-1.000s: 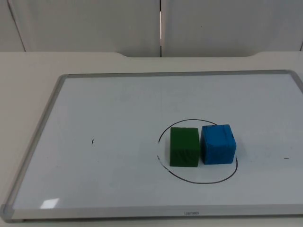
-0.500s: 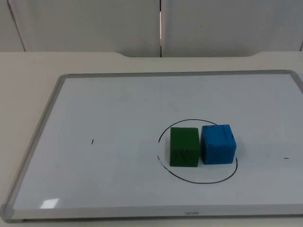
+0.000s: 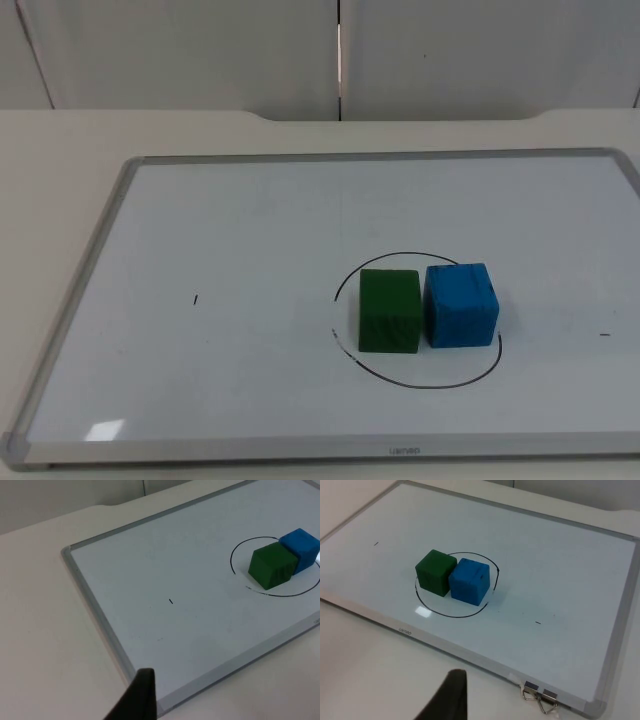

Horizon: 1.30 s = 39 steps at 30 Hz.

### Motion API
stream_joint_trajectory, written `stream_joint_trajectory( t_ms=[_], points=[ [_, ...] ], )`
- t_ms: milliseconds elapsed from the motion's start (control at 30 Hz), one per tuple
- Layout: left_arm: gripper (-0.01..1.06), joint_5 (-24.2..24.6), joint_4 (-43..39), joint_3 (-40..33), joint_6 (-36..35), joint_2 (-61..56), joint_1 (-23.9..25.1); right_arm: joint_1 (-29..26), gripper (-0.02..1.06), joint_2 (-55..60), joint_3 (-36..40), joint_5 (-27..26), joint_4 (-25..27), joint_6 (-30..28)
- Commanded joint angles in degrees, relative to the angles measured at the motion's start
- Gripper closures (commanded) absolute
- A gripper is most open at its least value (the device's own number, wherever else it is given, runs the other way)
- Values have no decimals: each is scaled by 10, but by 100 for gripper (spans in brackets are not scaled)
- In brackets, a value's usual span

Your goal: Push the two cubes into the marked area.

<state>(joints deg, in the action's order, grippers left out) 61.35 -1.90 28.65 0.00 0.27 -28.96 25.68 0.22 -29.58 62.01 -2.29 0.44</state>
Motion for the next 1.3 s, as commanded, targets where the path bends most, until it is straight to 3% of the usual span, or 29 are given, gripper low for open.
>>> stream_joint_trajectory(
  t_ms=[0,1267],
  points=[
    [0,2,-2,-3,0,-3,-2,2,-1,-2,1,-2,-1,-1],
    [0,2,-2,-3,0,-3,-2,2,-1,-2,1,-3,-5,2]
  ],
)
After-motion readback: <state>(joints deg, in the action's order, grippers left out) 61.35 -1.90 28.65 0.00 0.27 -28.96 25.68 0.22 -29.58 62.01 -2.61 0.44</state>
